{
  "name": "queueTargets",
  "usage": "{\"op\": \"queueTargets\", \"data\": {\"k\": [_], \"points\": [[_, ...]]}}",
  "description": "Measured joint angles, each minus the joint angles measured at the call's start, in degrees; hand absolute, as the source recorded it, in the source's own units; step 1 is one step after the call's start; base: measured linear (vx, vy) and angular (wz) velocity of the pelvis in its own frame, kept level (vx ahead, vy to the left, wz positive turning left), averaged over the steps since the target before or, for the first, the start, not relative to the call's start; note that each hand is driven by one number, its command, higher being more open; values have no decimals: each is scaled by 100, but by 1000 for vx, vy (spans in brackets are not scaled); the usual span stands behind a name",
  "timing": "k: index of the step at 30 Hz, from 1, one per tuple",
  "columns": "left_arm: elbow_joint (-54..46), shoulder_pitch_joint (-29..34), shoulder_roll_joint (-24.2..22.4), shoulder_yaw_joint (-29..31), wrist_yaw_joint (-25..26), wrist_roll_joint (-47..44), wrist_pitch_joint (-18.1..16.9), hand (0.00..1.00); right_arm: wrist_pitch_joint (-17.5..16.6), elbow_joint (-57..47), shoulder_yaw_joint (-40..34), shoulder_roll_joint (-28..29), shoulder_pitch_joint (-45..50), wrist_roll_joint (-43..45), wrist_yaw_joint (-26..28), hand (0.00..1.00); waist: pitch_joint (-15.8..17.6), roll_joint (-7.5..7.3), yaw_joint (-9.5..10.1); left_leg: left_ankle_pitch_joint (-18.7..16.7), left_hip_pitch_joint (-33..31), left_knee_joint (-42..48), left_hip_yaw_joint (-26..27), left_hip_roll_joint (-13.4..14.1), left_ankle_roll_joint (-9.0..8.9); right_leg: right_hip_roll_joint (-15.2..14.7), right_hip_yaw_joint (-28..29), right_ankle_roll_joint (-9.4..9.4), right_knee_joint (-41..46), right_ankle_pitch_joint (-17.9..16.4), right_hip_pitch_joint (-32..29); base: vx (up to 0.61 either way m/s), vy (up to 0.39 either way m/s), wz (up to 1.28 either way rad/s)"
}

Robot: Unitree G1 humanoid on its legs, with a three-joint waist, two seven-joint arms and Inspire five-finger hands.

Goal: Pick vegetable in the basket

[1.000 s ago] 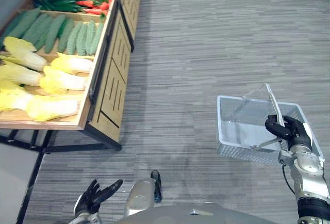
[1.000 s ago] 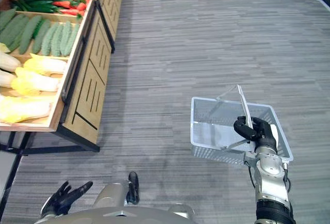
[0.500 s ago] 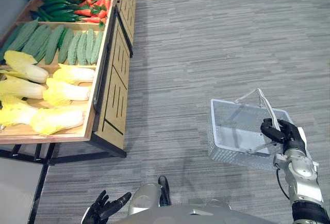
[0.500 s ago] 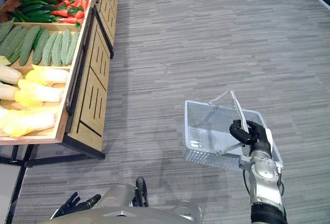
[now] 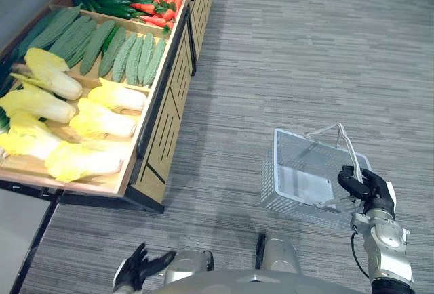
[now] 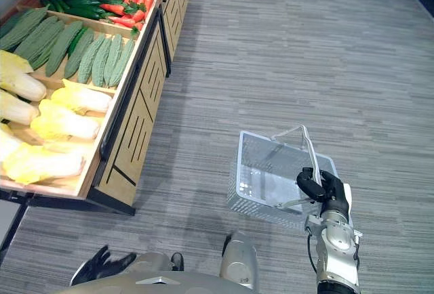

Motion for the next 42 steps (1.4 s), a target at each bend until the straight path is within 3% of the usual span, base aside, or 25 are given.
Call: {"op": "queueTargets", "data": {"k": [2, 3, 4, 6, 7, 9, 12, 15, 16, 17, 18, 21, 23, 24, 25, 26, 29, 31, 33, 34, 35, 39, 42], "points": [[-111, -132, -15, -127, 49, 0, -68, 100, 12, 4, 9, 9, 0, 0, 68, 0, 4, -110, -76, -124, 229, -129, -88, 0, -218, 0, 187, 6, -799, 412, 24, 348, -291, 28], [-131, -160, -57, -157, 68, 2, -80, 100, 12, 6, -13, 3, 14, -1, 81, 0, -10, -191, -202, -288, 339, -107, -232, 20, -394, 3, 264, -8, -790, 1083, 41, 398, -398, 50], [-14, -278, -195, -167, 101, 4, -44, 100, 13, 12, -105, -46, 26, 0, 78, 0, -2, -101, -305, -421, 404, -118, -372, 217, -521, 141, 151, -168, -477, 1298, -27, 419, -396, 47], [52, -354, -331, -208, 110, 9, -27, 100, 24, 13, -202, -76, -2, 5, 73, 0, -40, 144, -306, -442, 427, -122, -430, 517, -649, 376, -54, -411, 57, 881, -183, 369, -290, 19], [77, -373, -345, -206, 124, 9, -27, 100, 32, 13, -206, -76, -4, 5, 79, 0, -63, 191, -308, -401, 450, -106, -445, 585, -720, 404, -103, -481, 236, 752, -216, 451, -345, 27], [181, -454, -385, -204, 194, 8, -22, 100, 45, 9, -242, -77, -10, 14, 84, 0, -59, 182, -390, -224, 390, 167, -573, 717, -801, 423, -323, -617, 531, 383, -127, 370, -301, 43], [275, -493, -421, -205, 223, 9, -3, 100, 44, 4, -284, -170, 42, 20, 75, 0, -60, 175, -399, 99, -161, 1629, -464, 902, -845, 524, -542, -693, 307, 163, 349, 258, -217, 30], [284, -395, -402, -177, 262, -23, 83, 100, 37, -22, -304, -233, 183, 136, 2, 0, -7, 73, -265, 887, -620, 3328, -45, 1272, -699, 699, -521, -797, -231, 87, 1162, 234, -134, -7], [272, -398, -368, -175, 248, -27, 78, 100, 32, -33, -337, -233, 216, 174, -52, 0, -7, 64, -260, 569, -848, 3809, 230, 1440, -552, 726, -522, -857, -386, 45, 1431, 267, -101, -12], [269, -399, -362, -175, 247, -27, 76, 100, 32, -35, -339, -233, 222, 185, -57, 0, -6, 61, -260, 528, -880, 3841, 265, 1457, -536, 726, -522, -856, -406, 46, 1468, 269, -70, -7], [264, -396, -347, -132, 260, -34, 68, 100, 32, -49, -361, -234, 230, 273, -84, 0, 3, 40, -250, 176, -1106, 3840, 546, 1519, -425, 725, -465, -862, -616, 39, 1787, 223, -6, -20], [265, -383, -300, -100, 249, -49, 72, 100, 32, -58, -335, -211, 254, 357, -69, 0, 4, -3, -197, -73, -1459, 2704, 754, 1348, -433, 605, -320, -719, -764, -36, 2069, 198, 78, -26], [267, -379, -283, -89, 262, -47, 77, 100, 32, -55, -335, -206, 284, 351, -57, 0, 1, -37, -189, 62, -1516, 1501, 770, 1075, -531, 423, -228, -537, -707, -143, 2168, 245, 204, -18], [268, -364, -300, -92, 285, -44, 79, 100, 33, -55, -340, -215, 303, 348, -52, 0, -12, -15, -209, 530, -1489, 676, 740, 934, -571, 333, -175, -368, -639, -259, 2195, 191, 217, -19], [283, -353, -318, -90, 308, -31, 80, 100, 35, -45, -331, -213, 328, 348, -47, 0, -16, -8, -186, 1016, -1460, 532, 698, 872, -609, 288, -106, -278, -590, -320, 2204, 246, 270, -25], [310, -355, -288, -32, 314, -15, 84, 100, 38, -20, -276, -72, 402, 351, -32, 0, -144, -144, -155, 1016, -1342, 399, 839, 639, -543, 107, 16, -157, -635, -346, 2219, 281, 246, -18], [335, -487, -155, 28, 383, -1, 78, 100, 43, -16, -198, -44, 403, 348, -13, 0, -173, -315, -172, 810, -1542, 771, 889, 479, -301, -70, 63, 59, -1119, -152, 2384, 262, 203, -4], [442, -492, -122, 34, 386, -1, 78, 100, 49, -3, -59, -45, 333, 322, 27, 0, -187, -308, -121, 618, -1488, 1016, 932, 505, -254, -79, 281, 74, -1380, 126, 2534, 180, 179, -32], [526, -492, -133, 19, 374, 0, 84, 100, 46, -3, 76, -45, 228, 323, 75, 0, -246, -272, -105, 457, -1467, 1080, 1066, 568, -301, -81, 499, 125, -1379, 176, 2458, 101, 120, -54], [572, -495, -150, 18, 376, 0, 84, 100, 47, -2, 185, -44, 122, 323, 74, 0, -275, -251, -87, 369, -1460, 1090, 1172, 607, -325, -83, 638, 188, -1381, 213, 2357, 53, 217, -154], [714, -500, -159, 22, 459, -7, 73, 100, 39, -1, 588, -43, -7, 219, 88, 0, -459, -268, -24, 311, -1363, 779, 1701, 562, -317, -208, 1139, 395, -1353, 402, 1922, -1, 218, -155], [714, -508, -127, 31, 509, -8, 60, 100, 44, 14, 699, -43, 91, 108, 125, 0, -555, -370, -4, 405, -1274, 567, 1842, 417, -212, -330, 1159, 409, -1398, 478, 1811, -49, 91, -39], [709, -509, -119, 57, 541, -22, 61, 100, 50, 14, 783, -43, 92, 95, 126, 0, -571, -437, 78, 450, -1306, 444, 1953, 381, -240, -358, 1174, 413, -1353, 480, 1620, -72, 5, -19]]}}
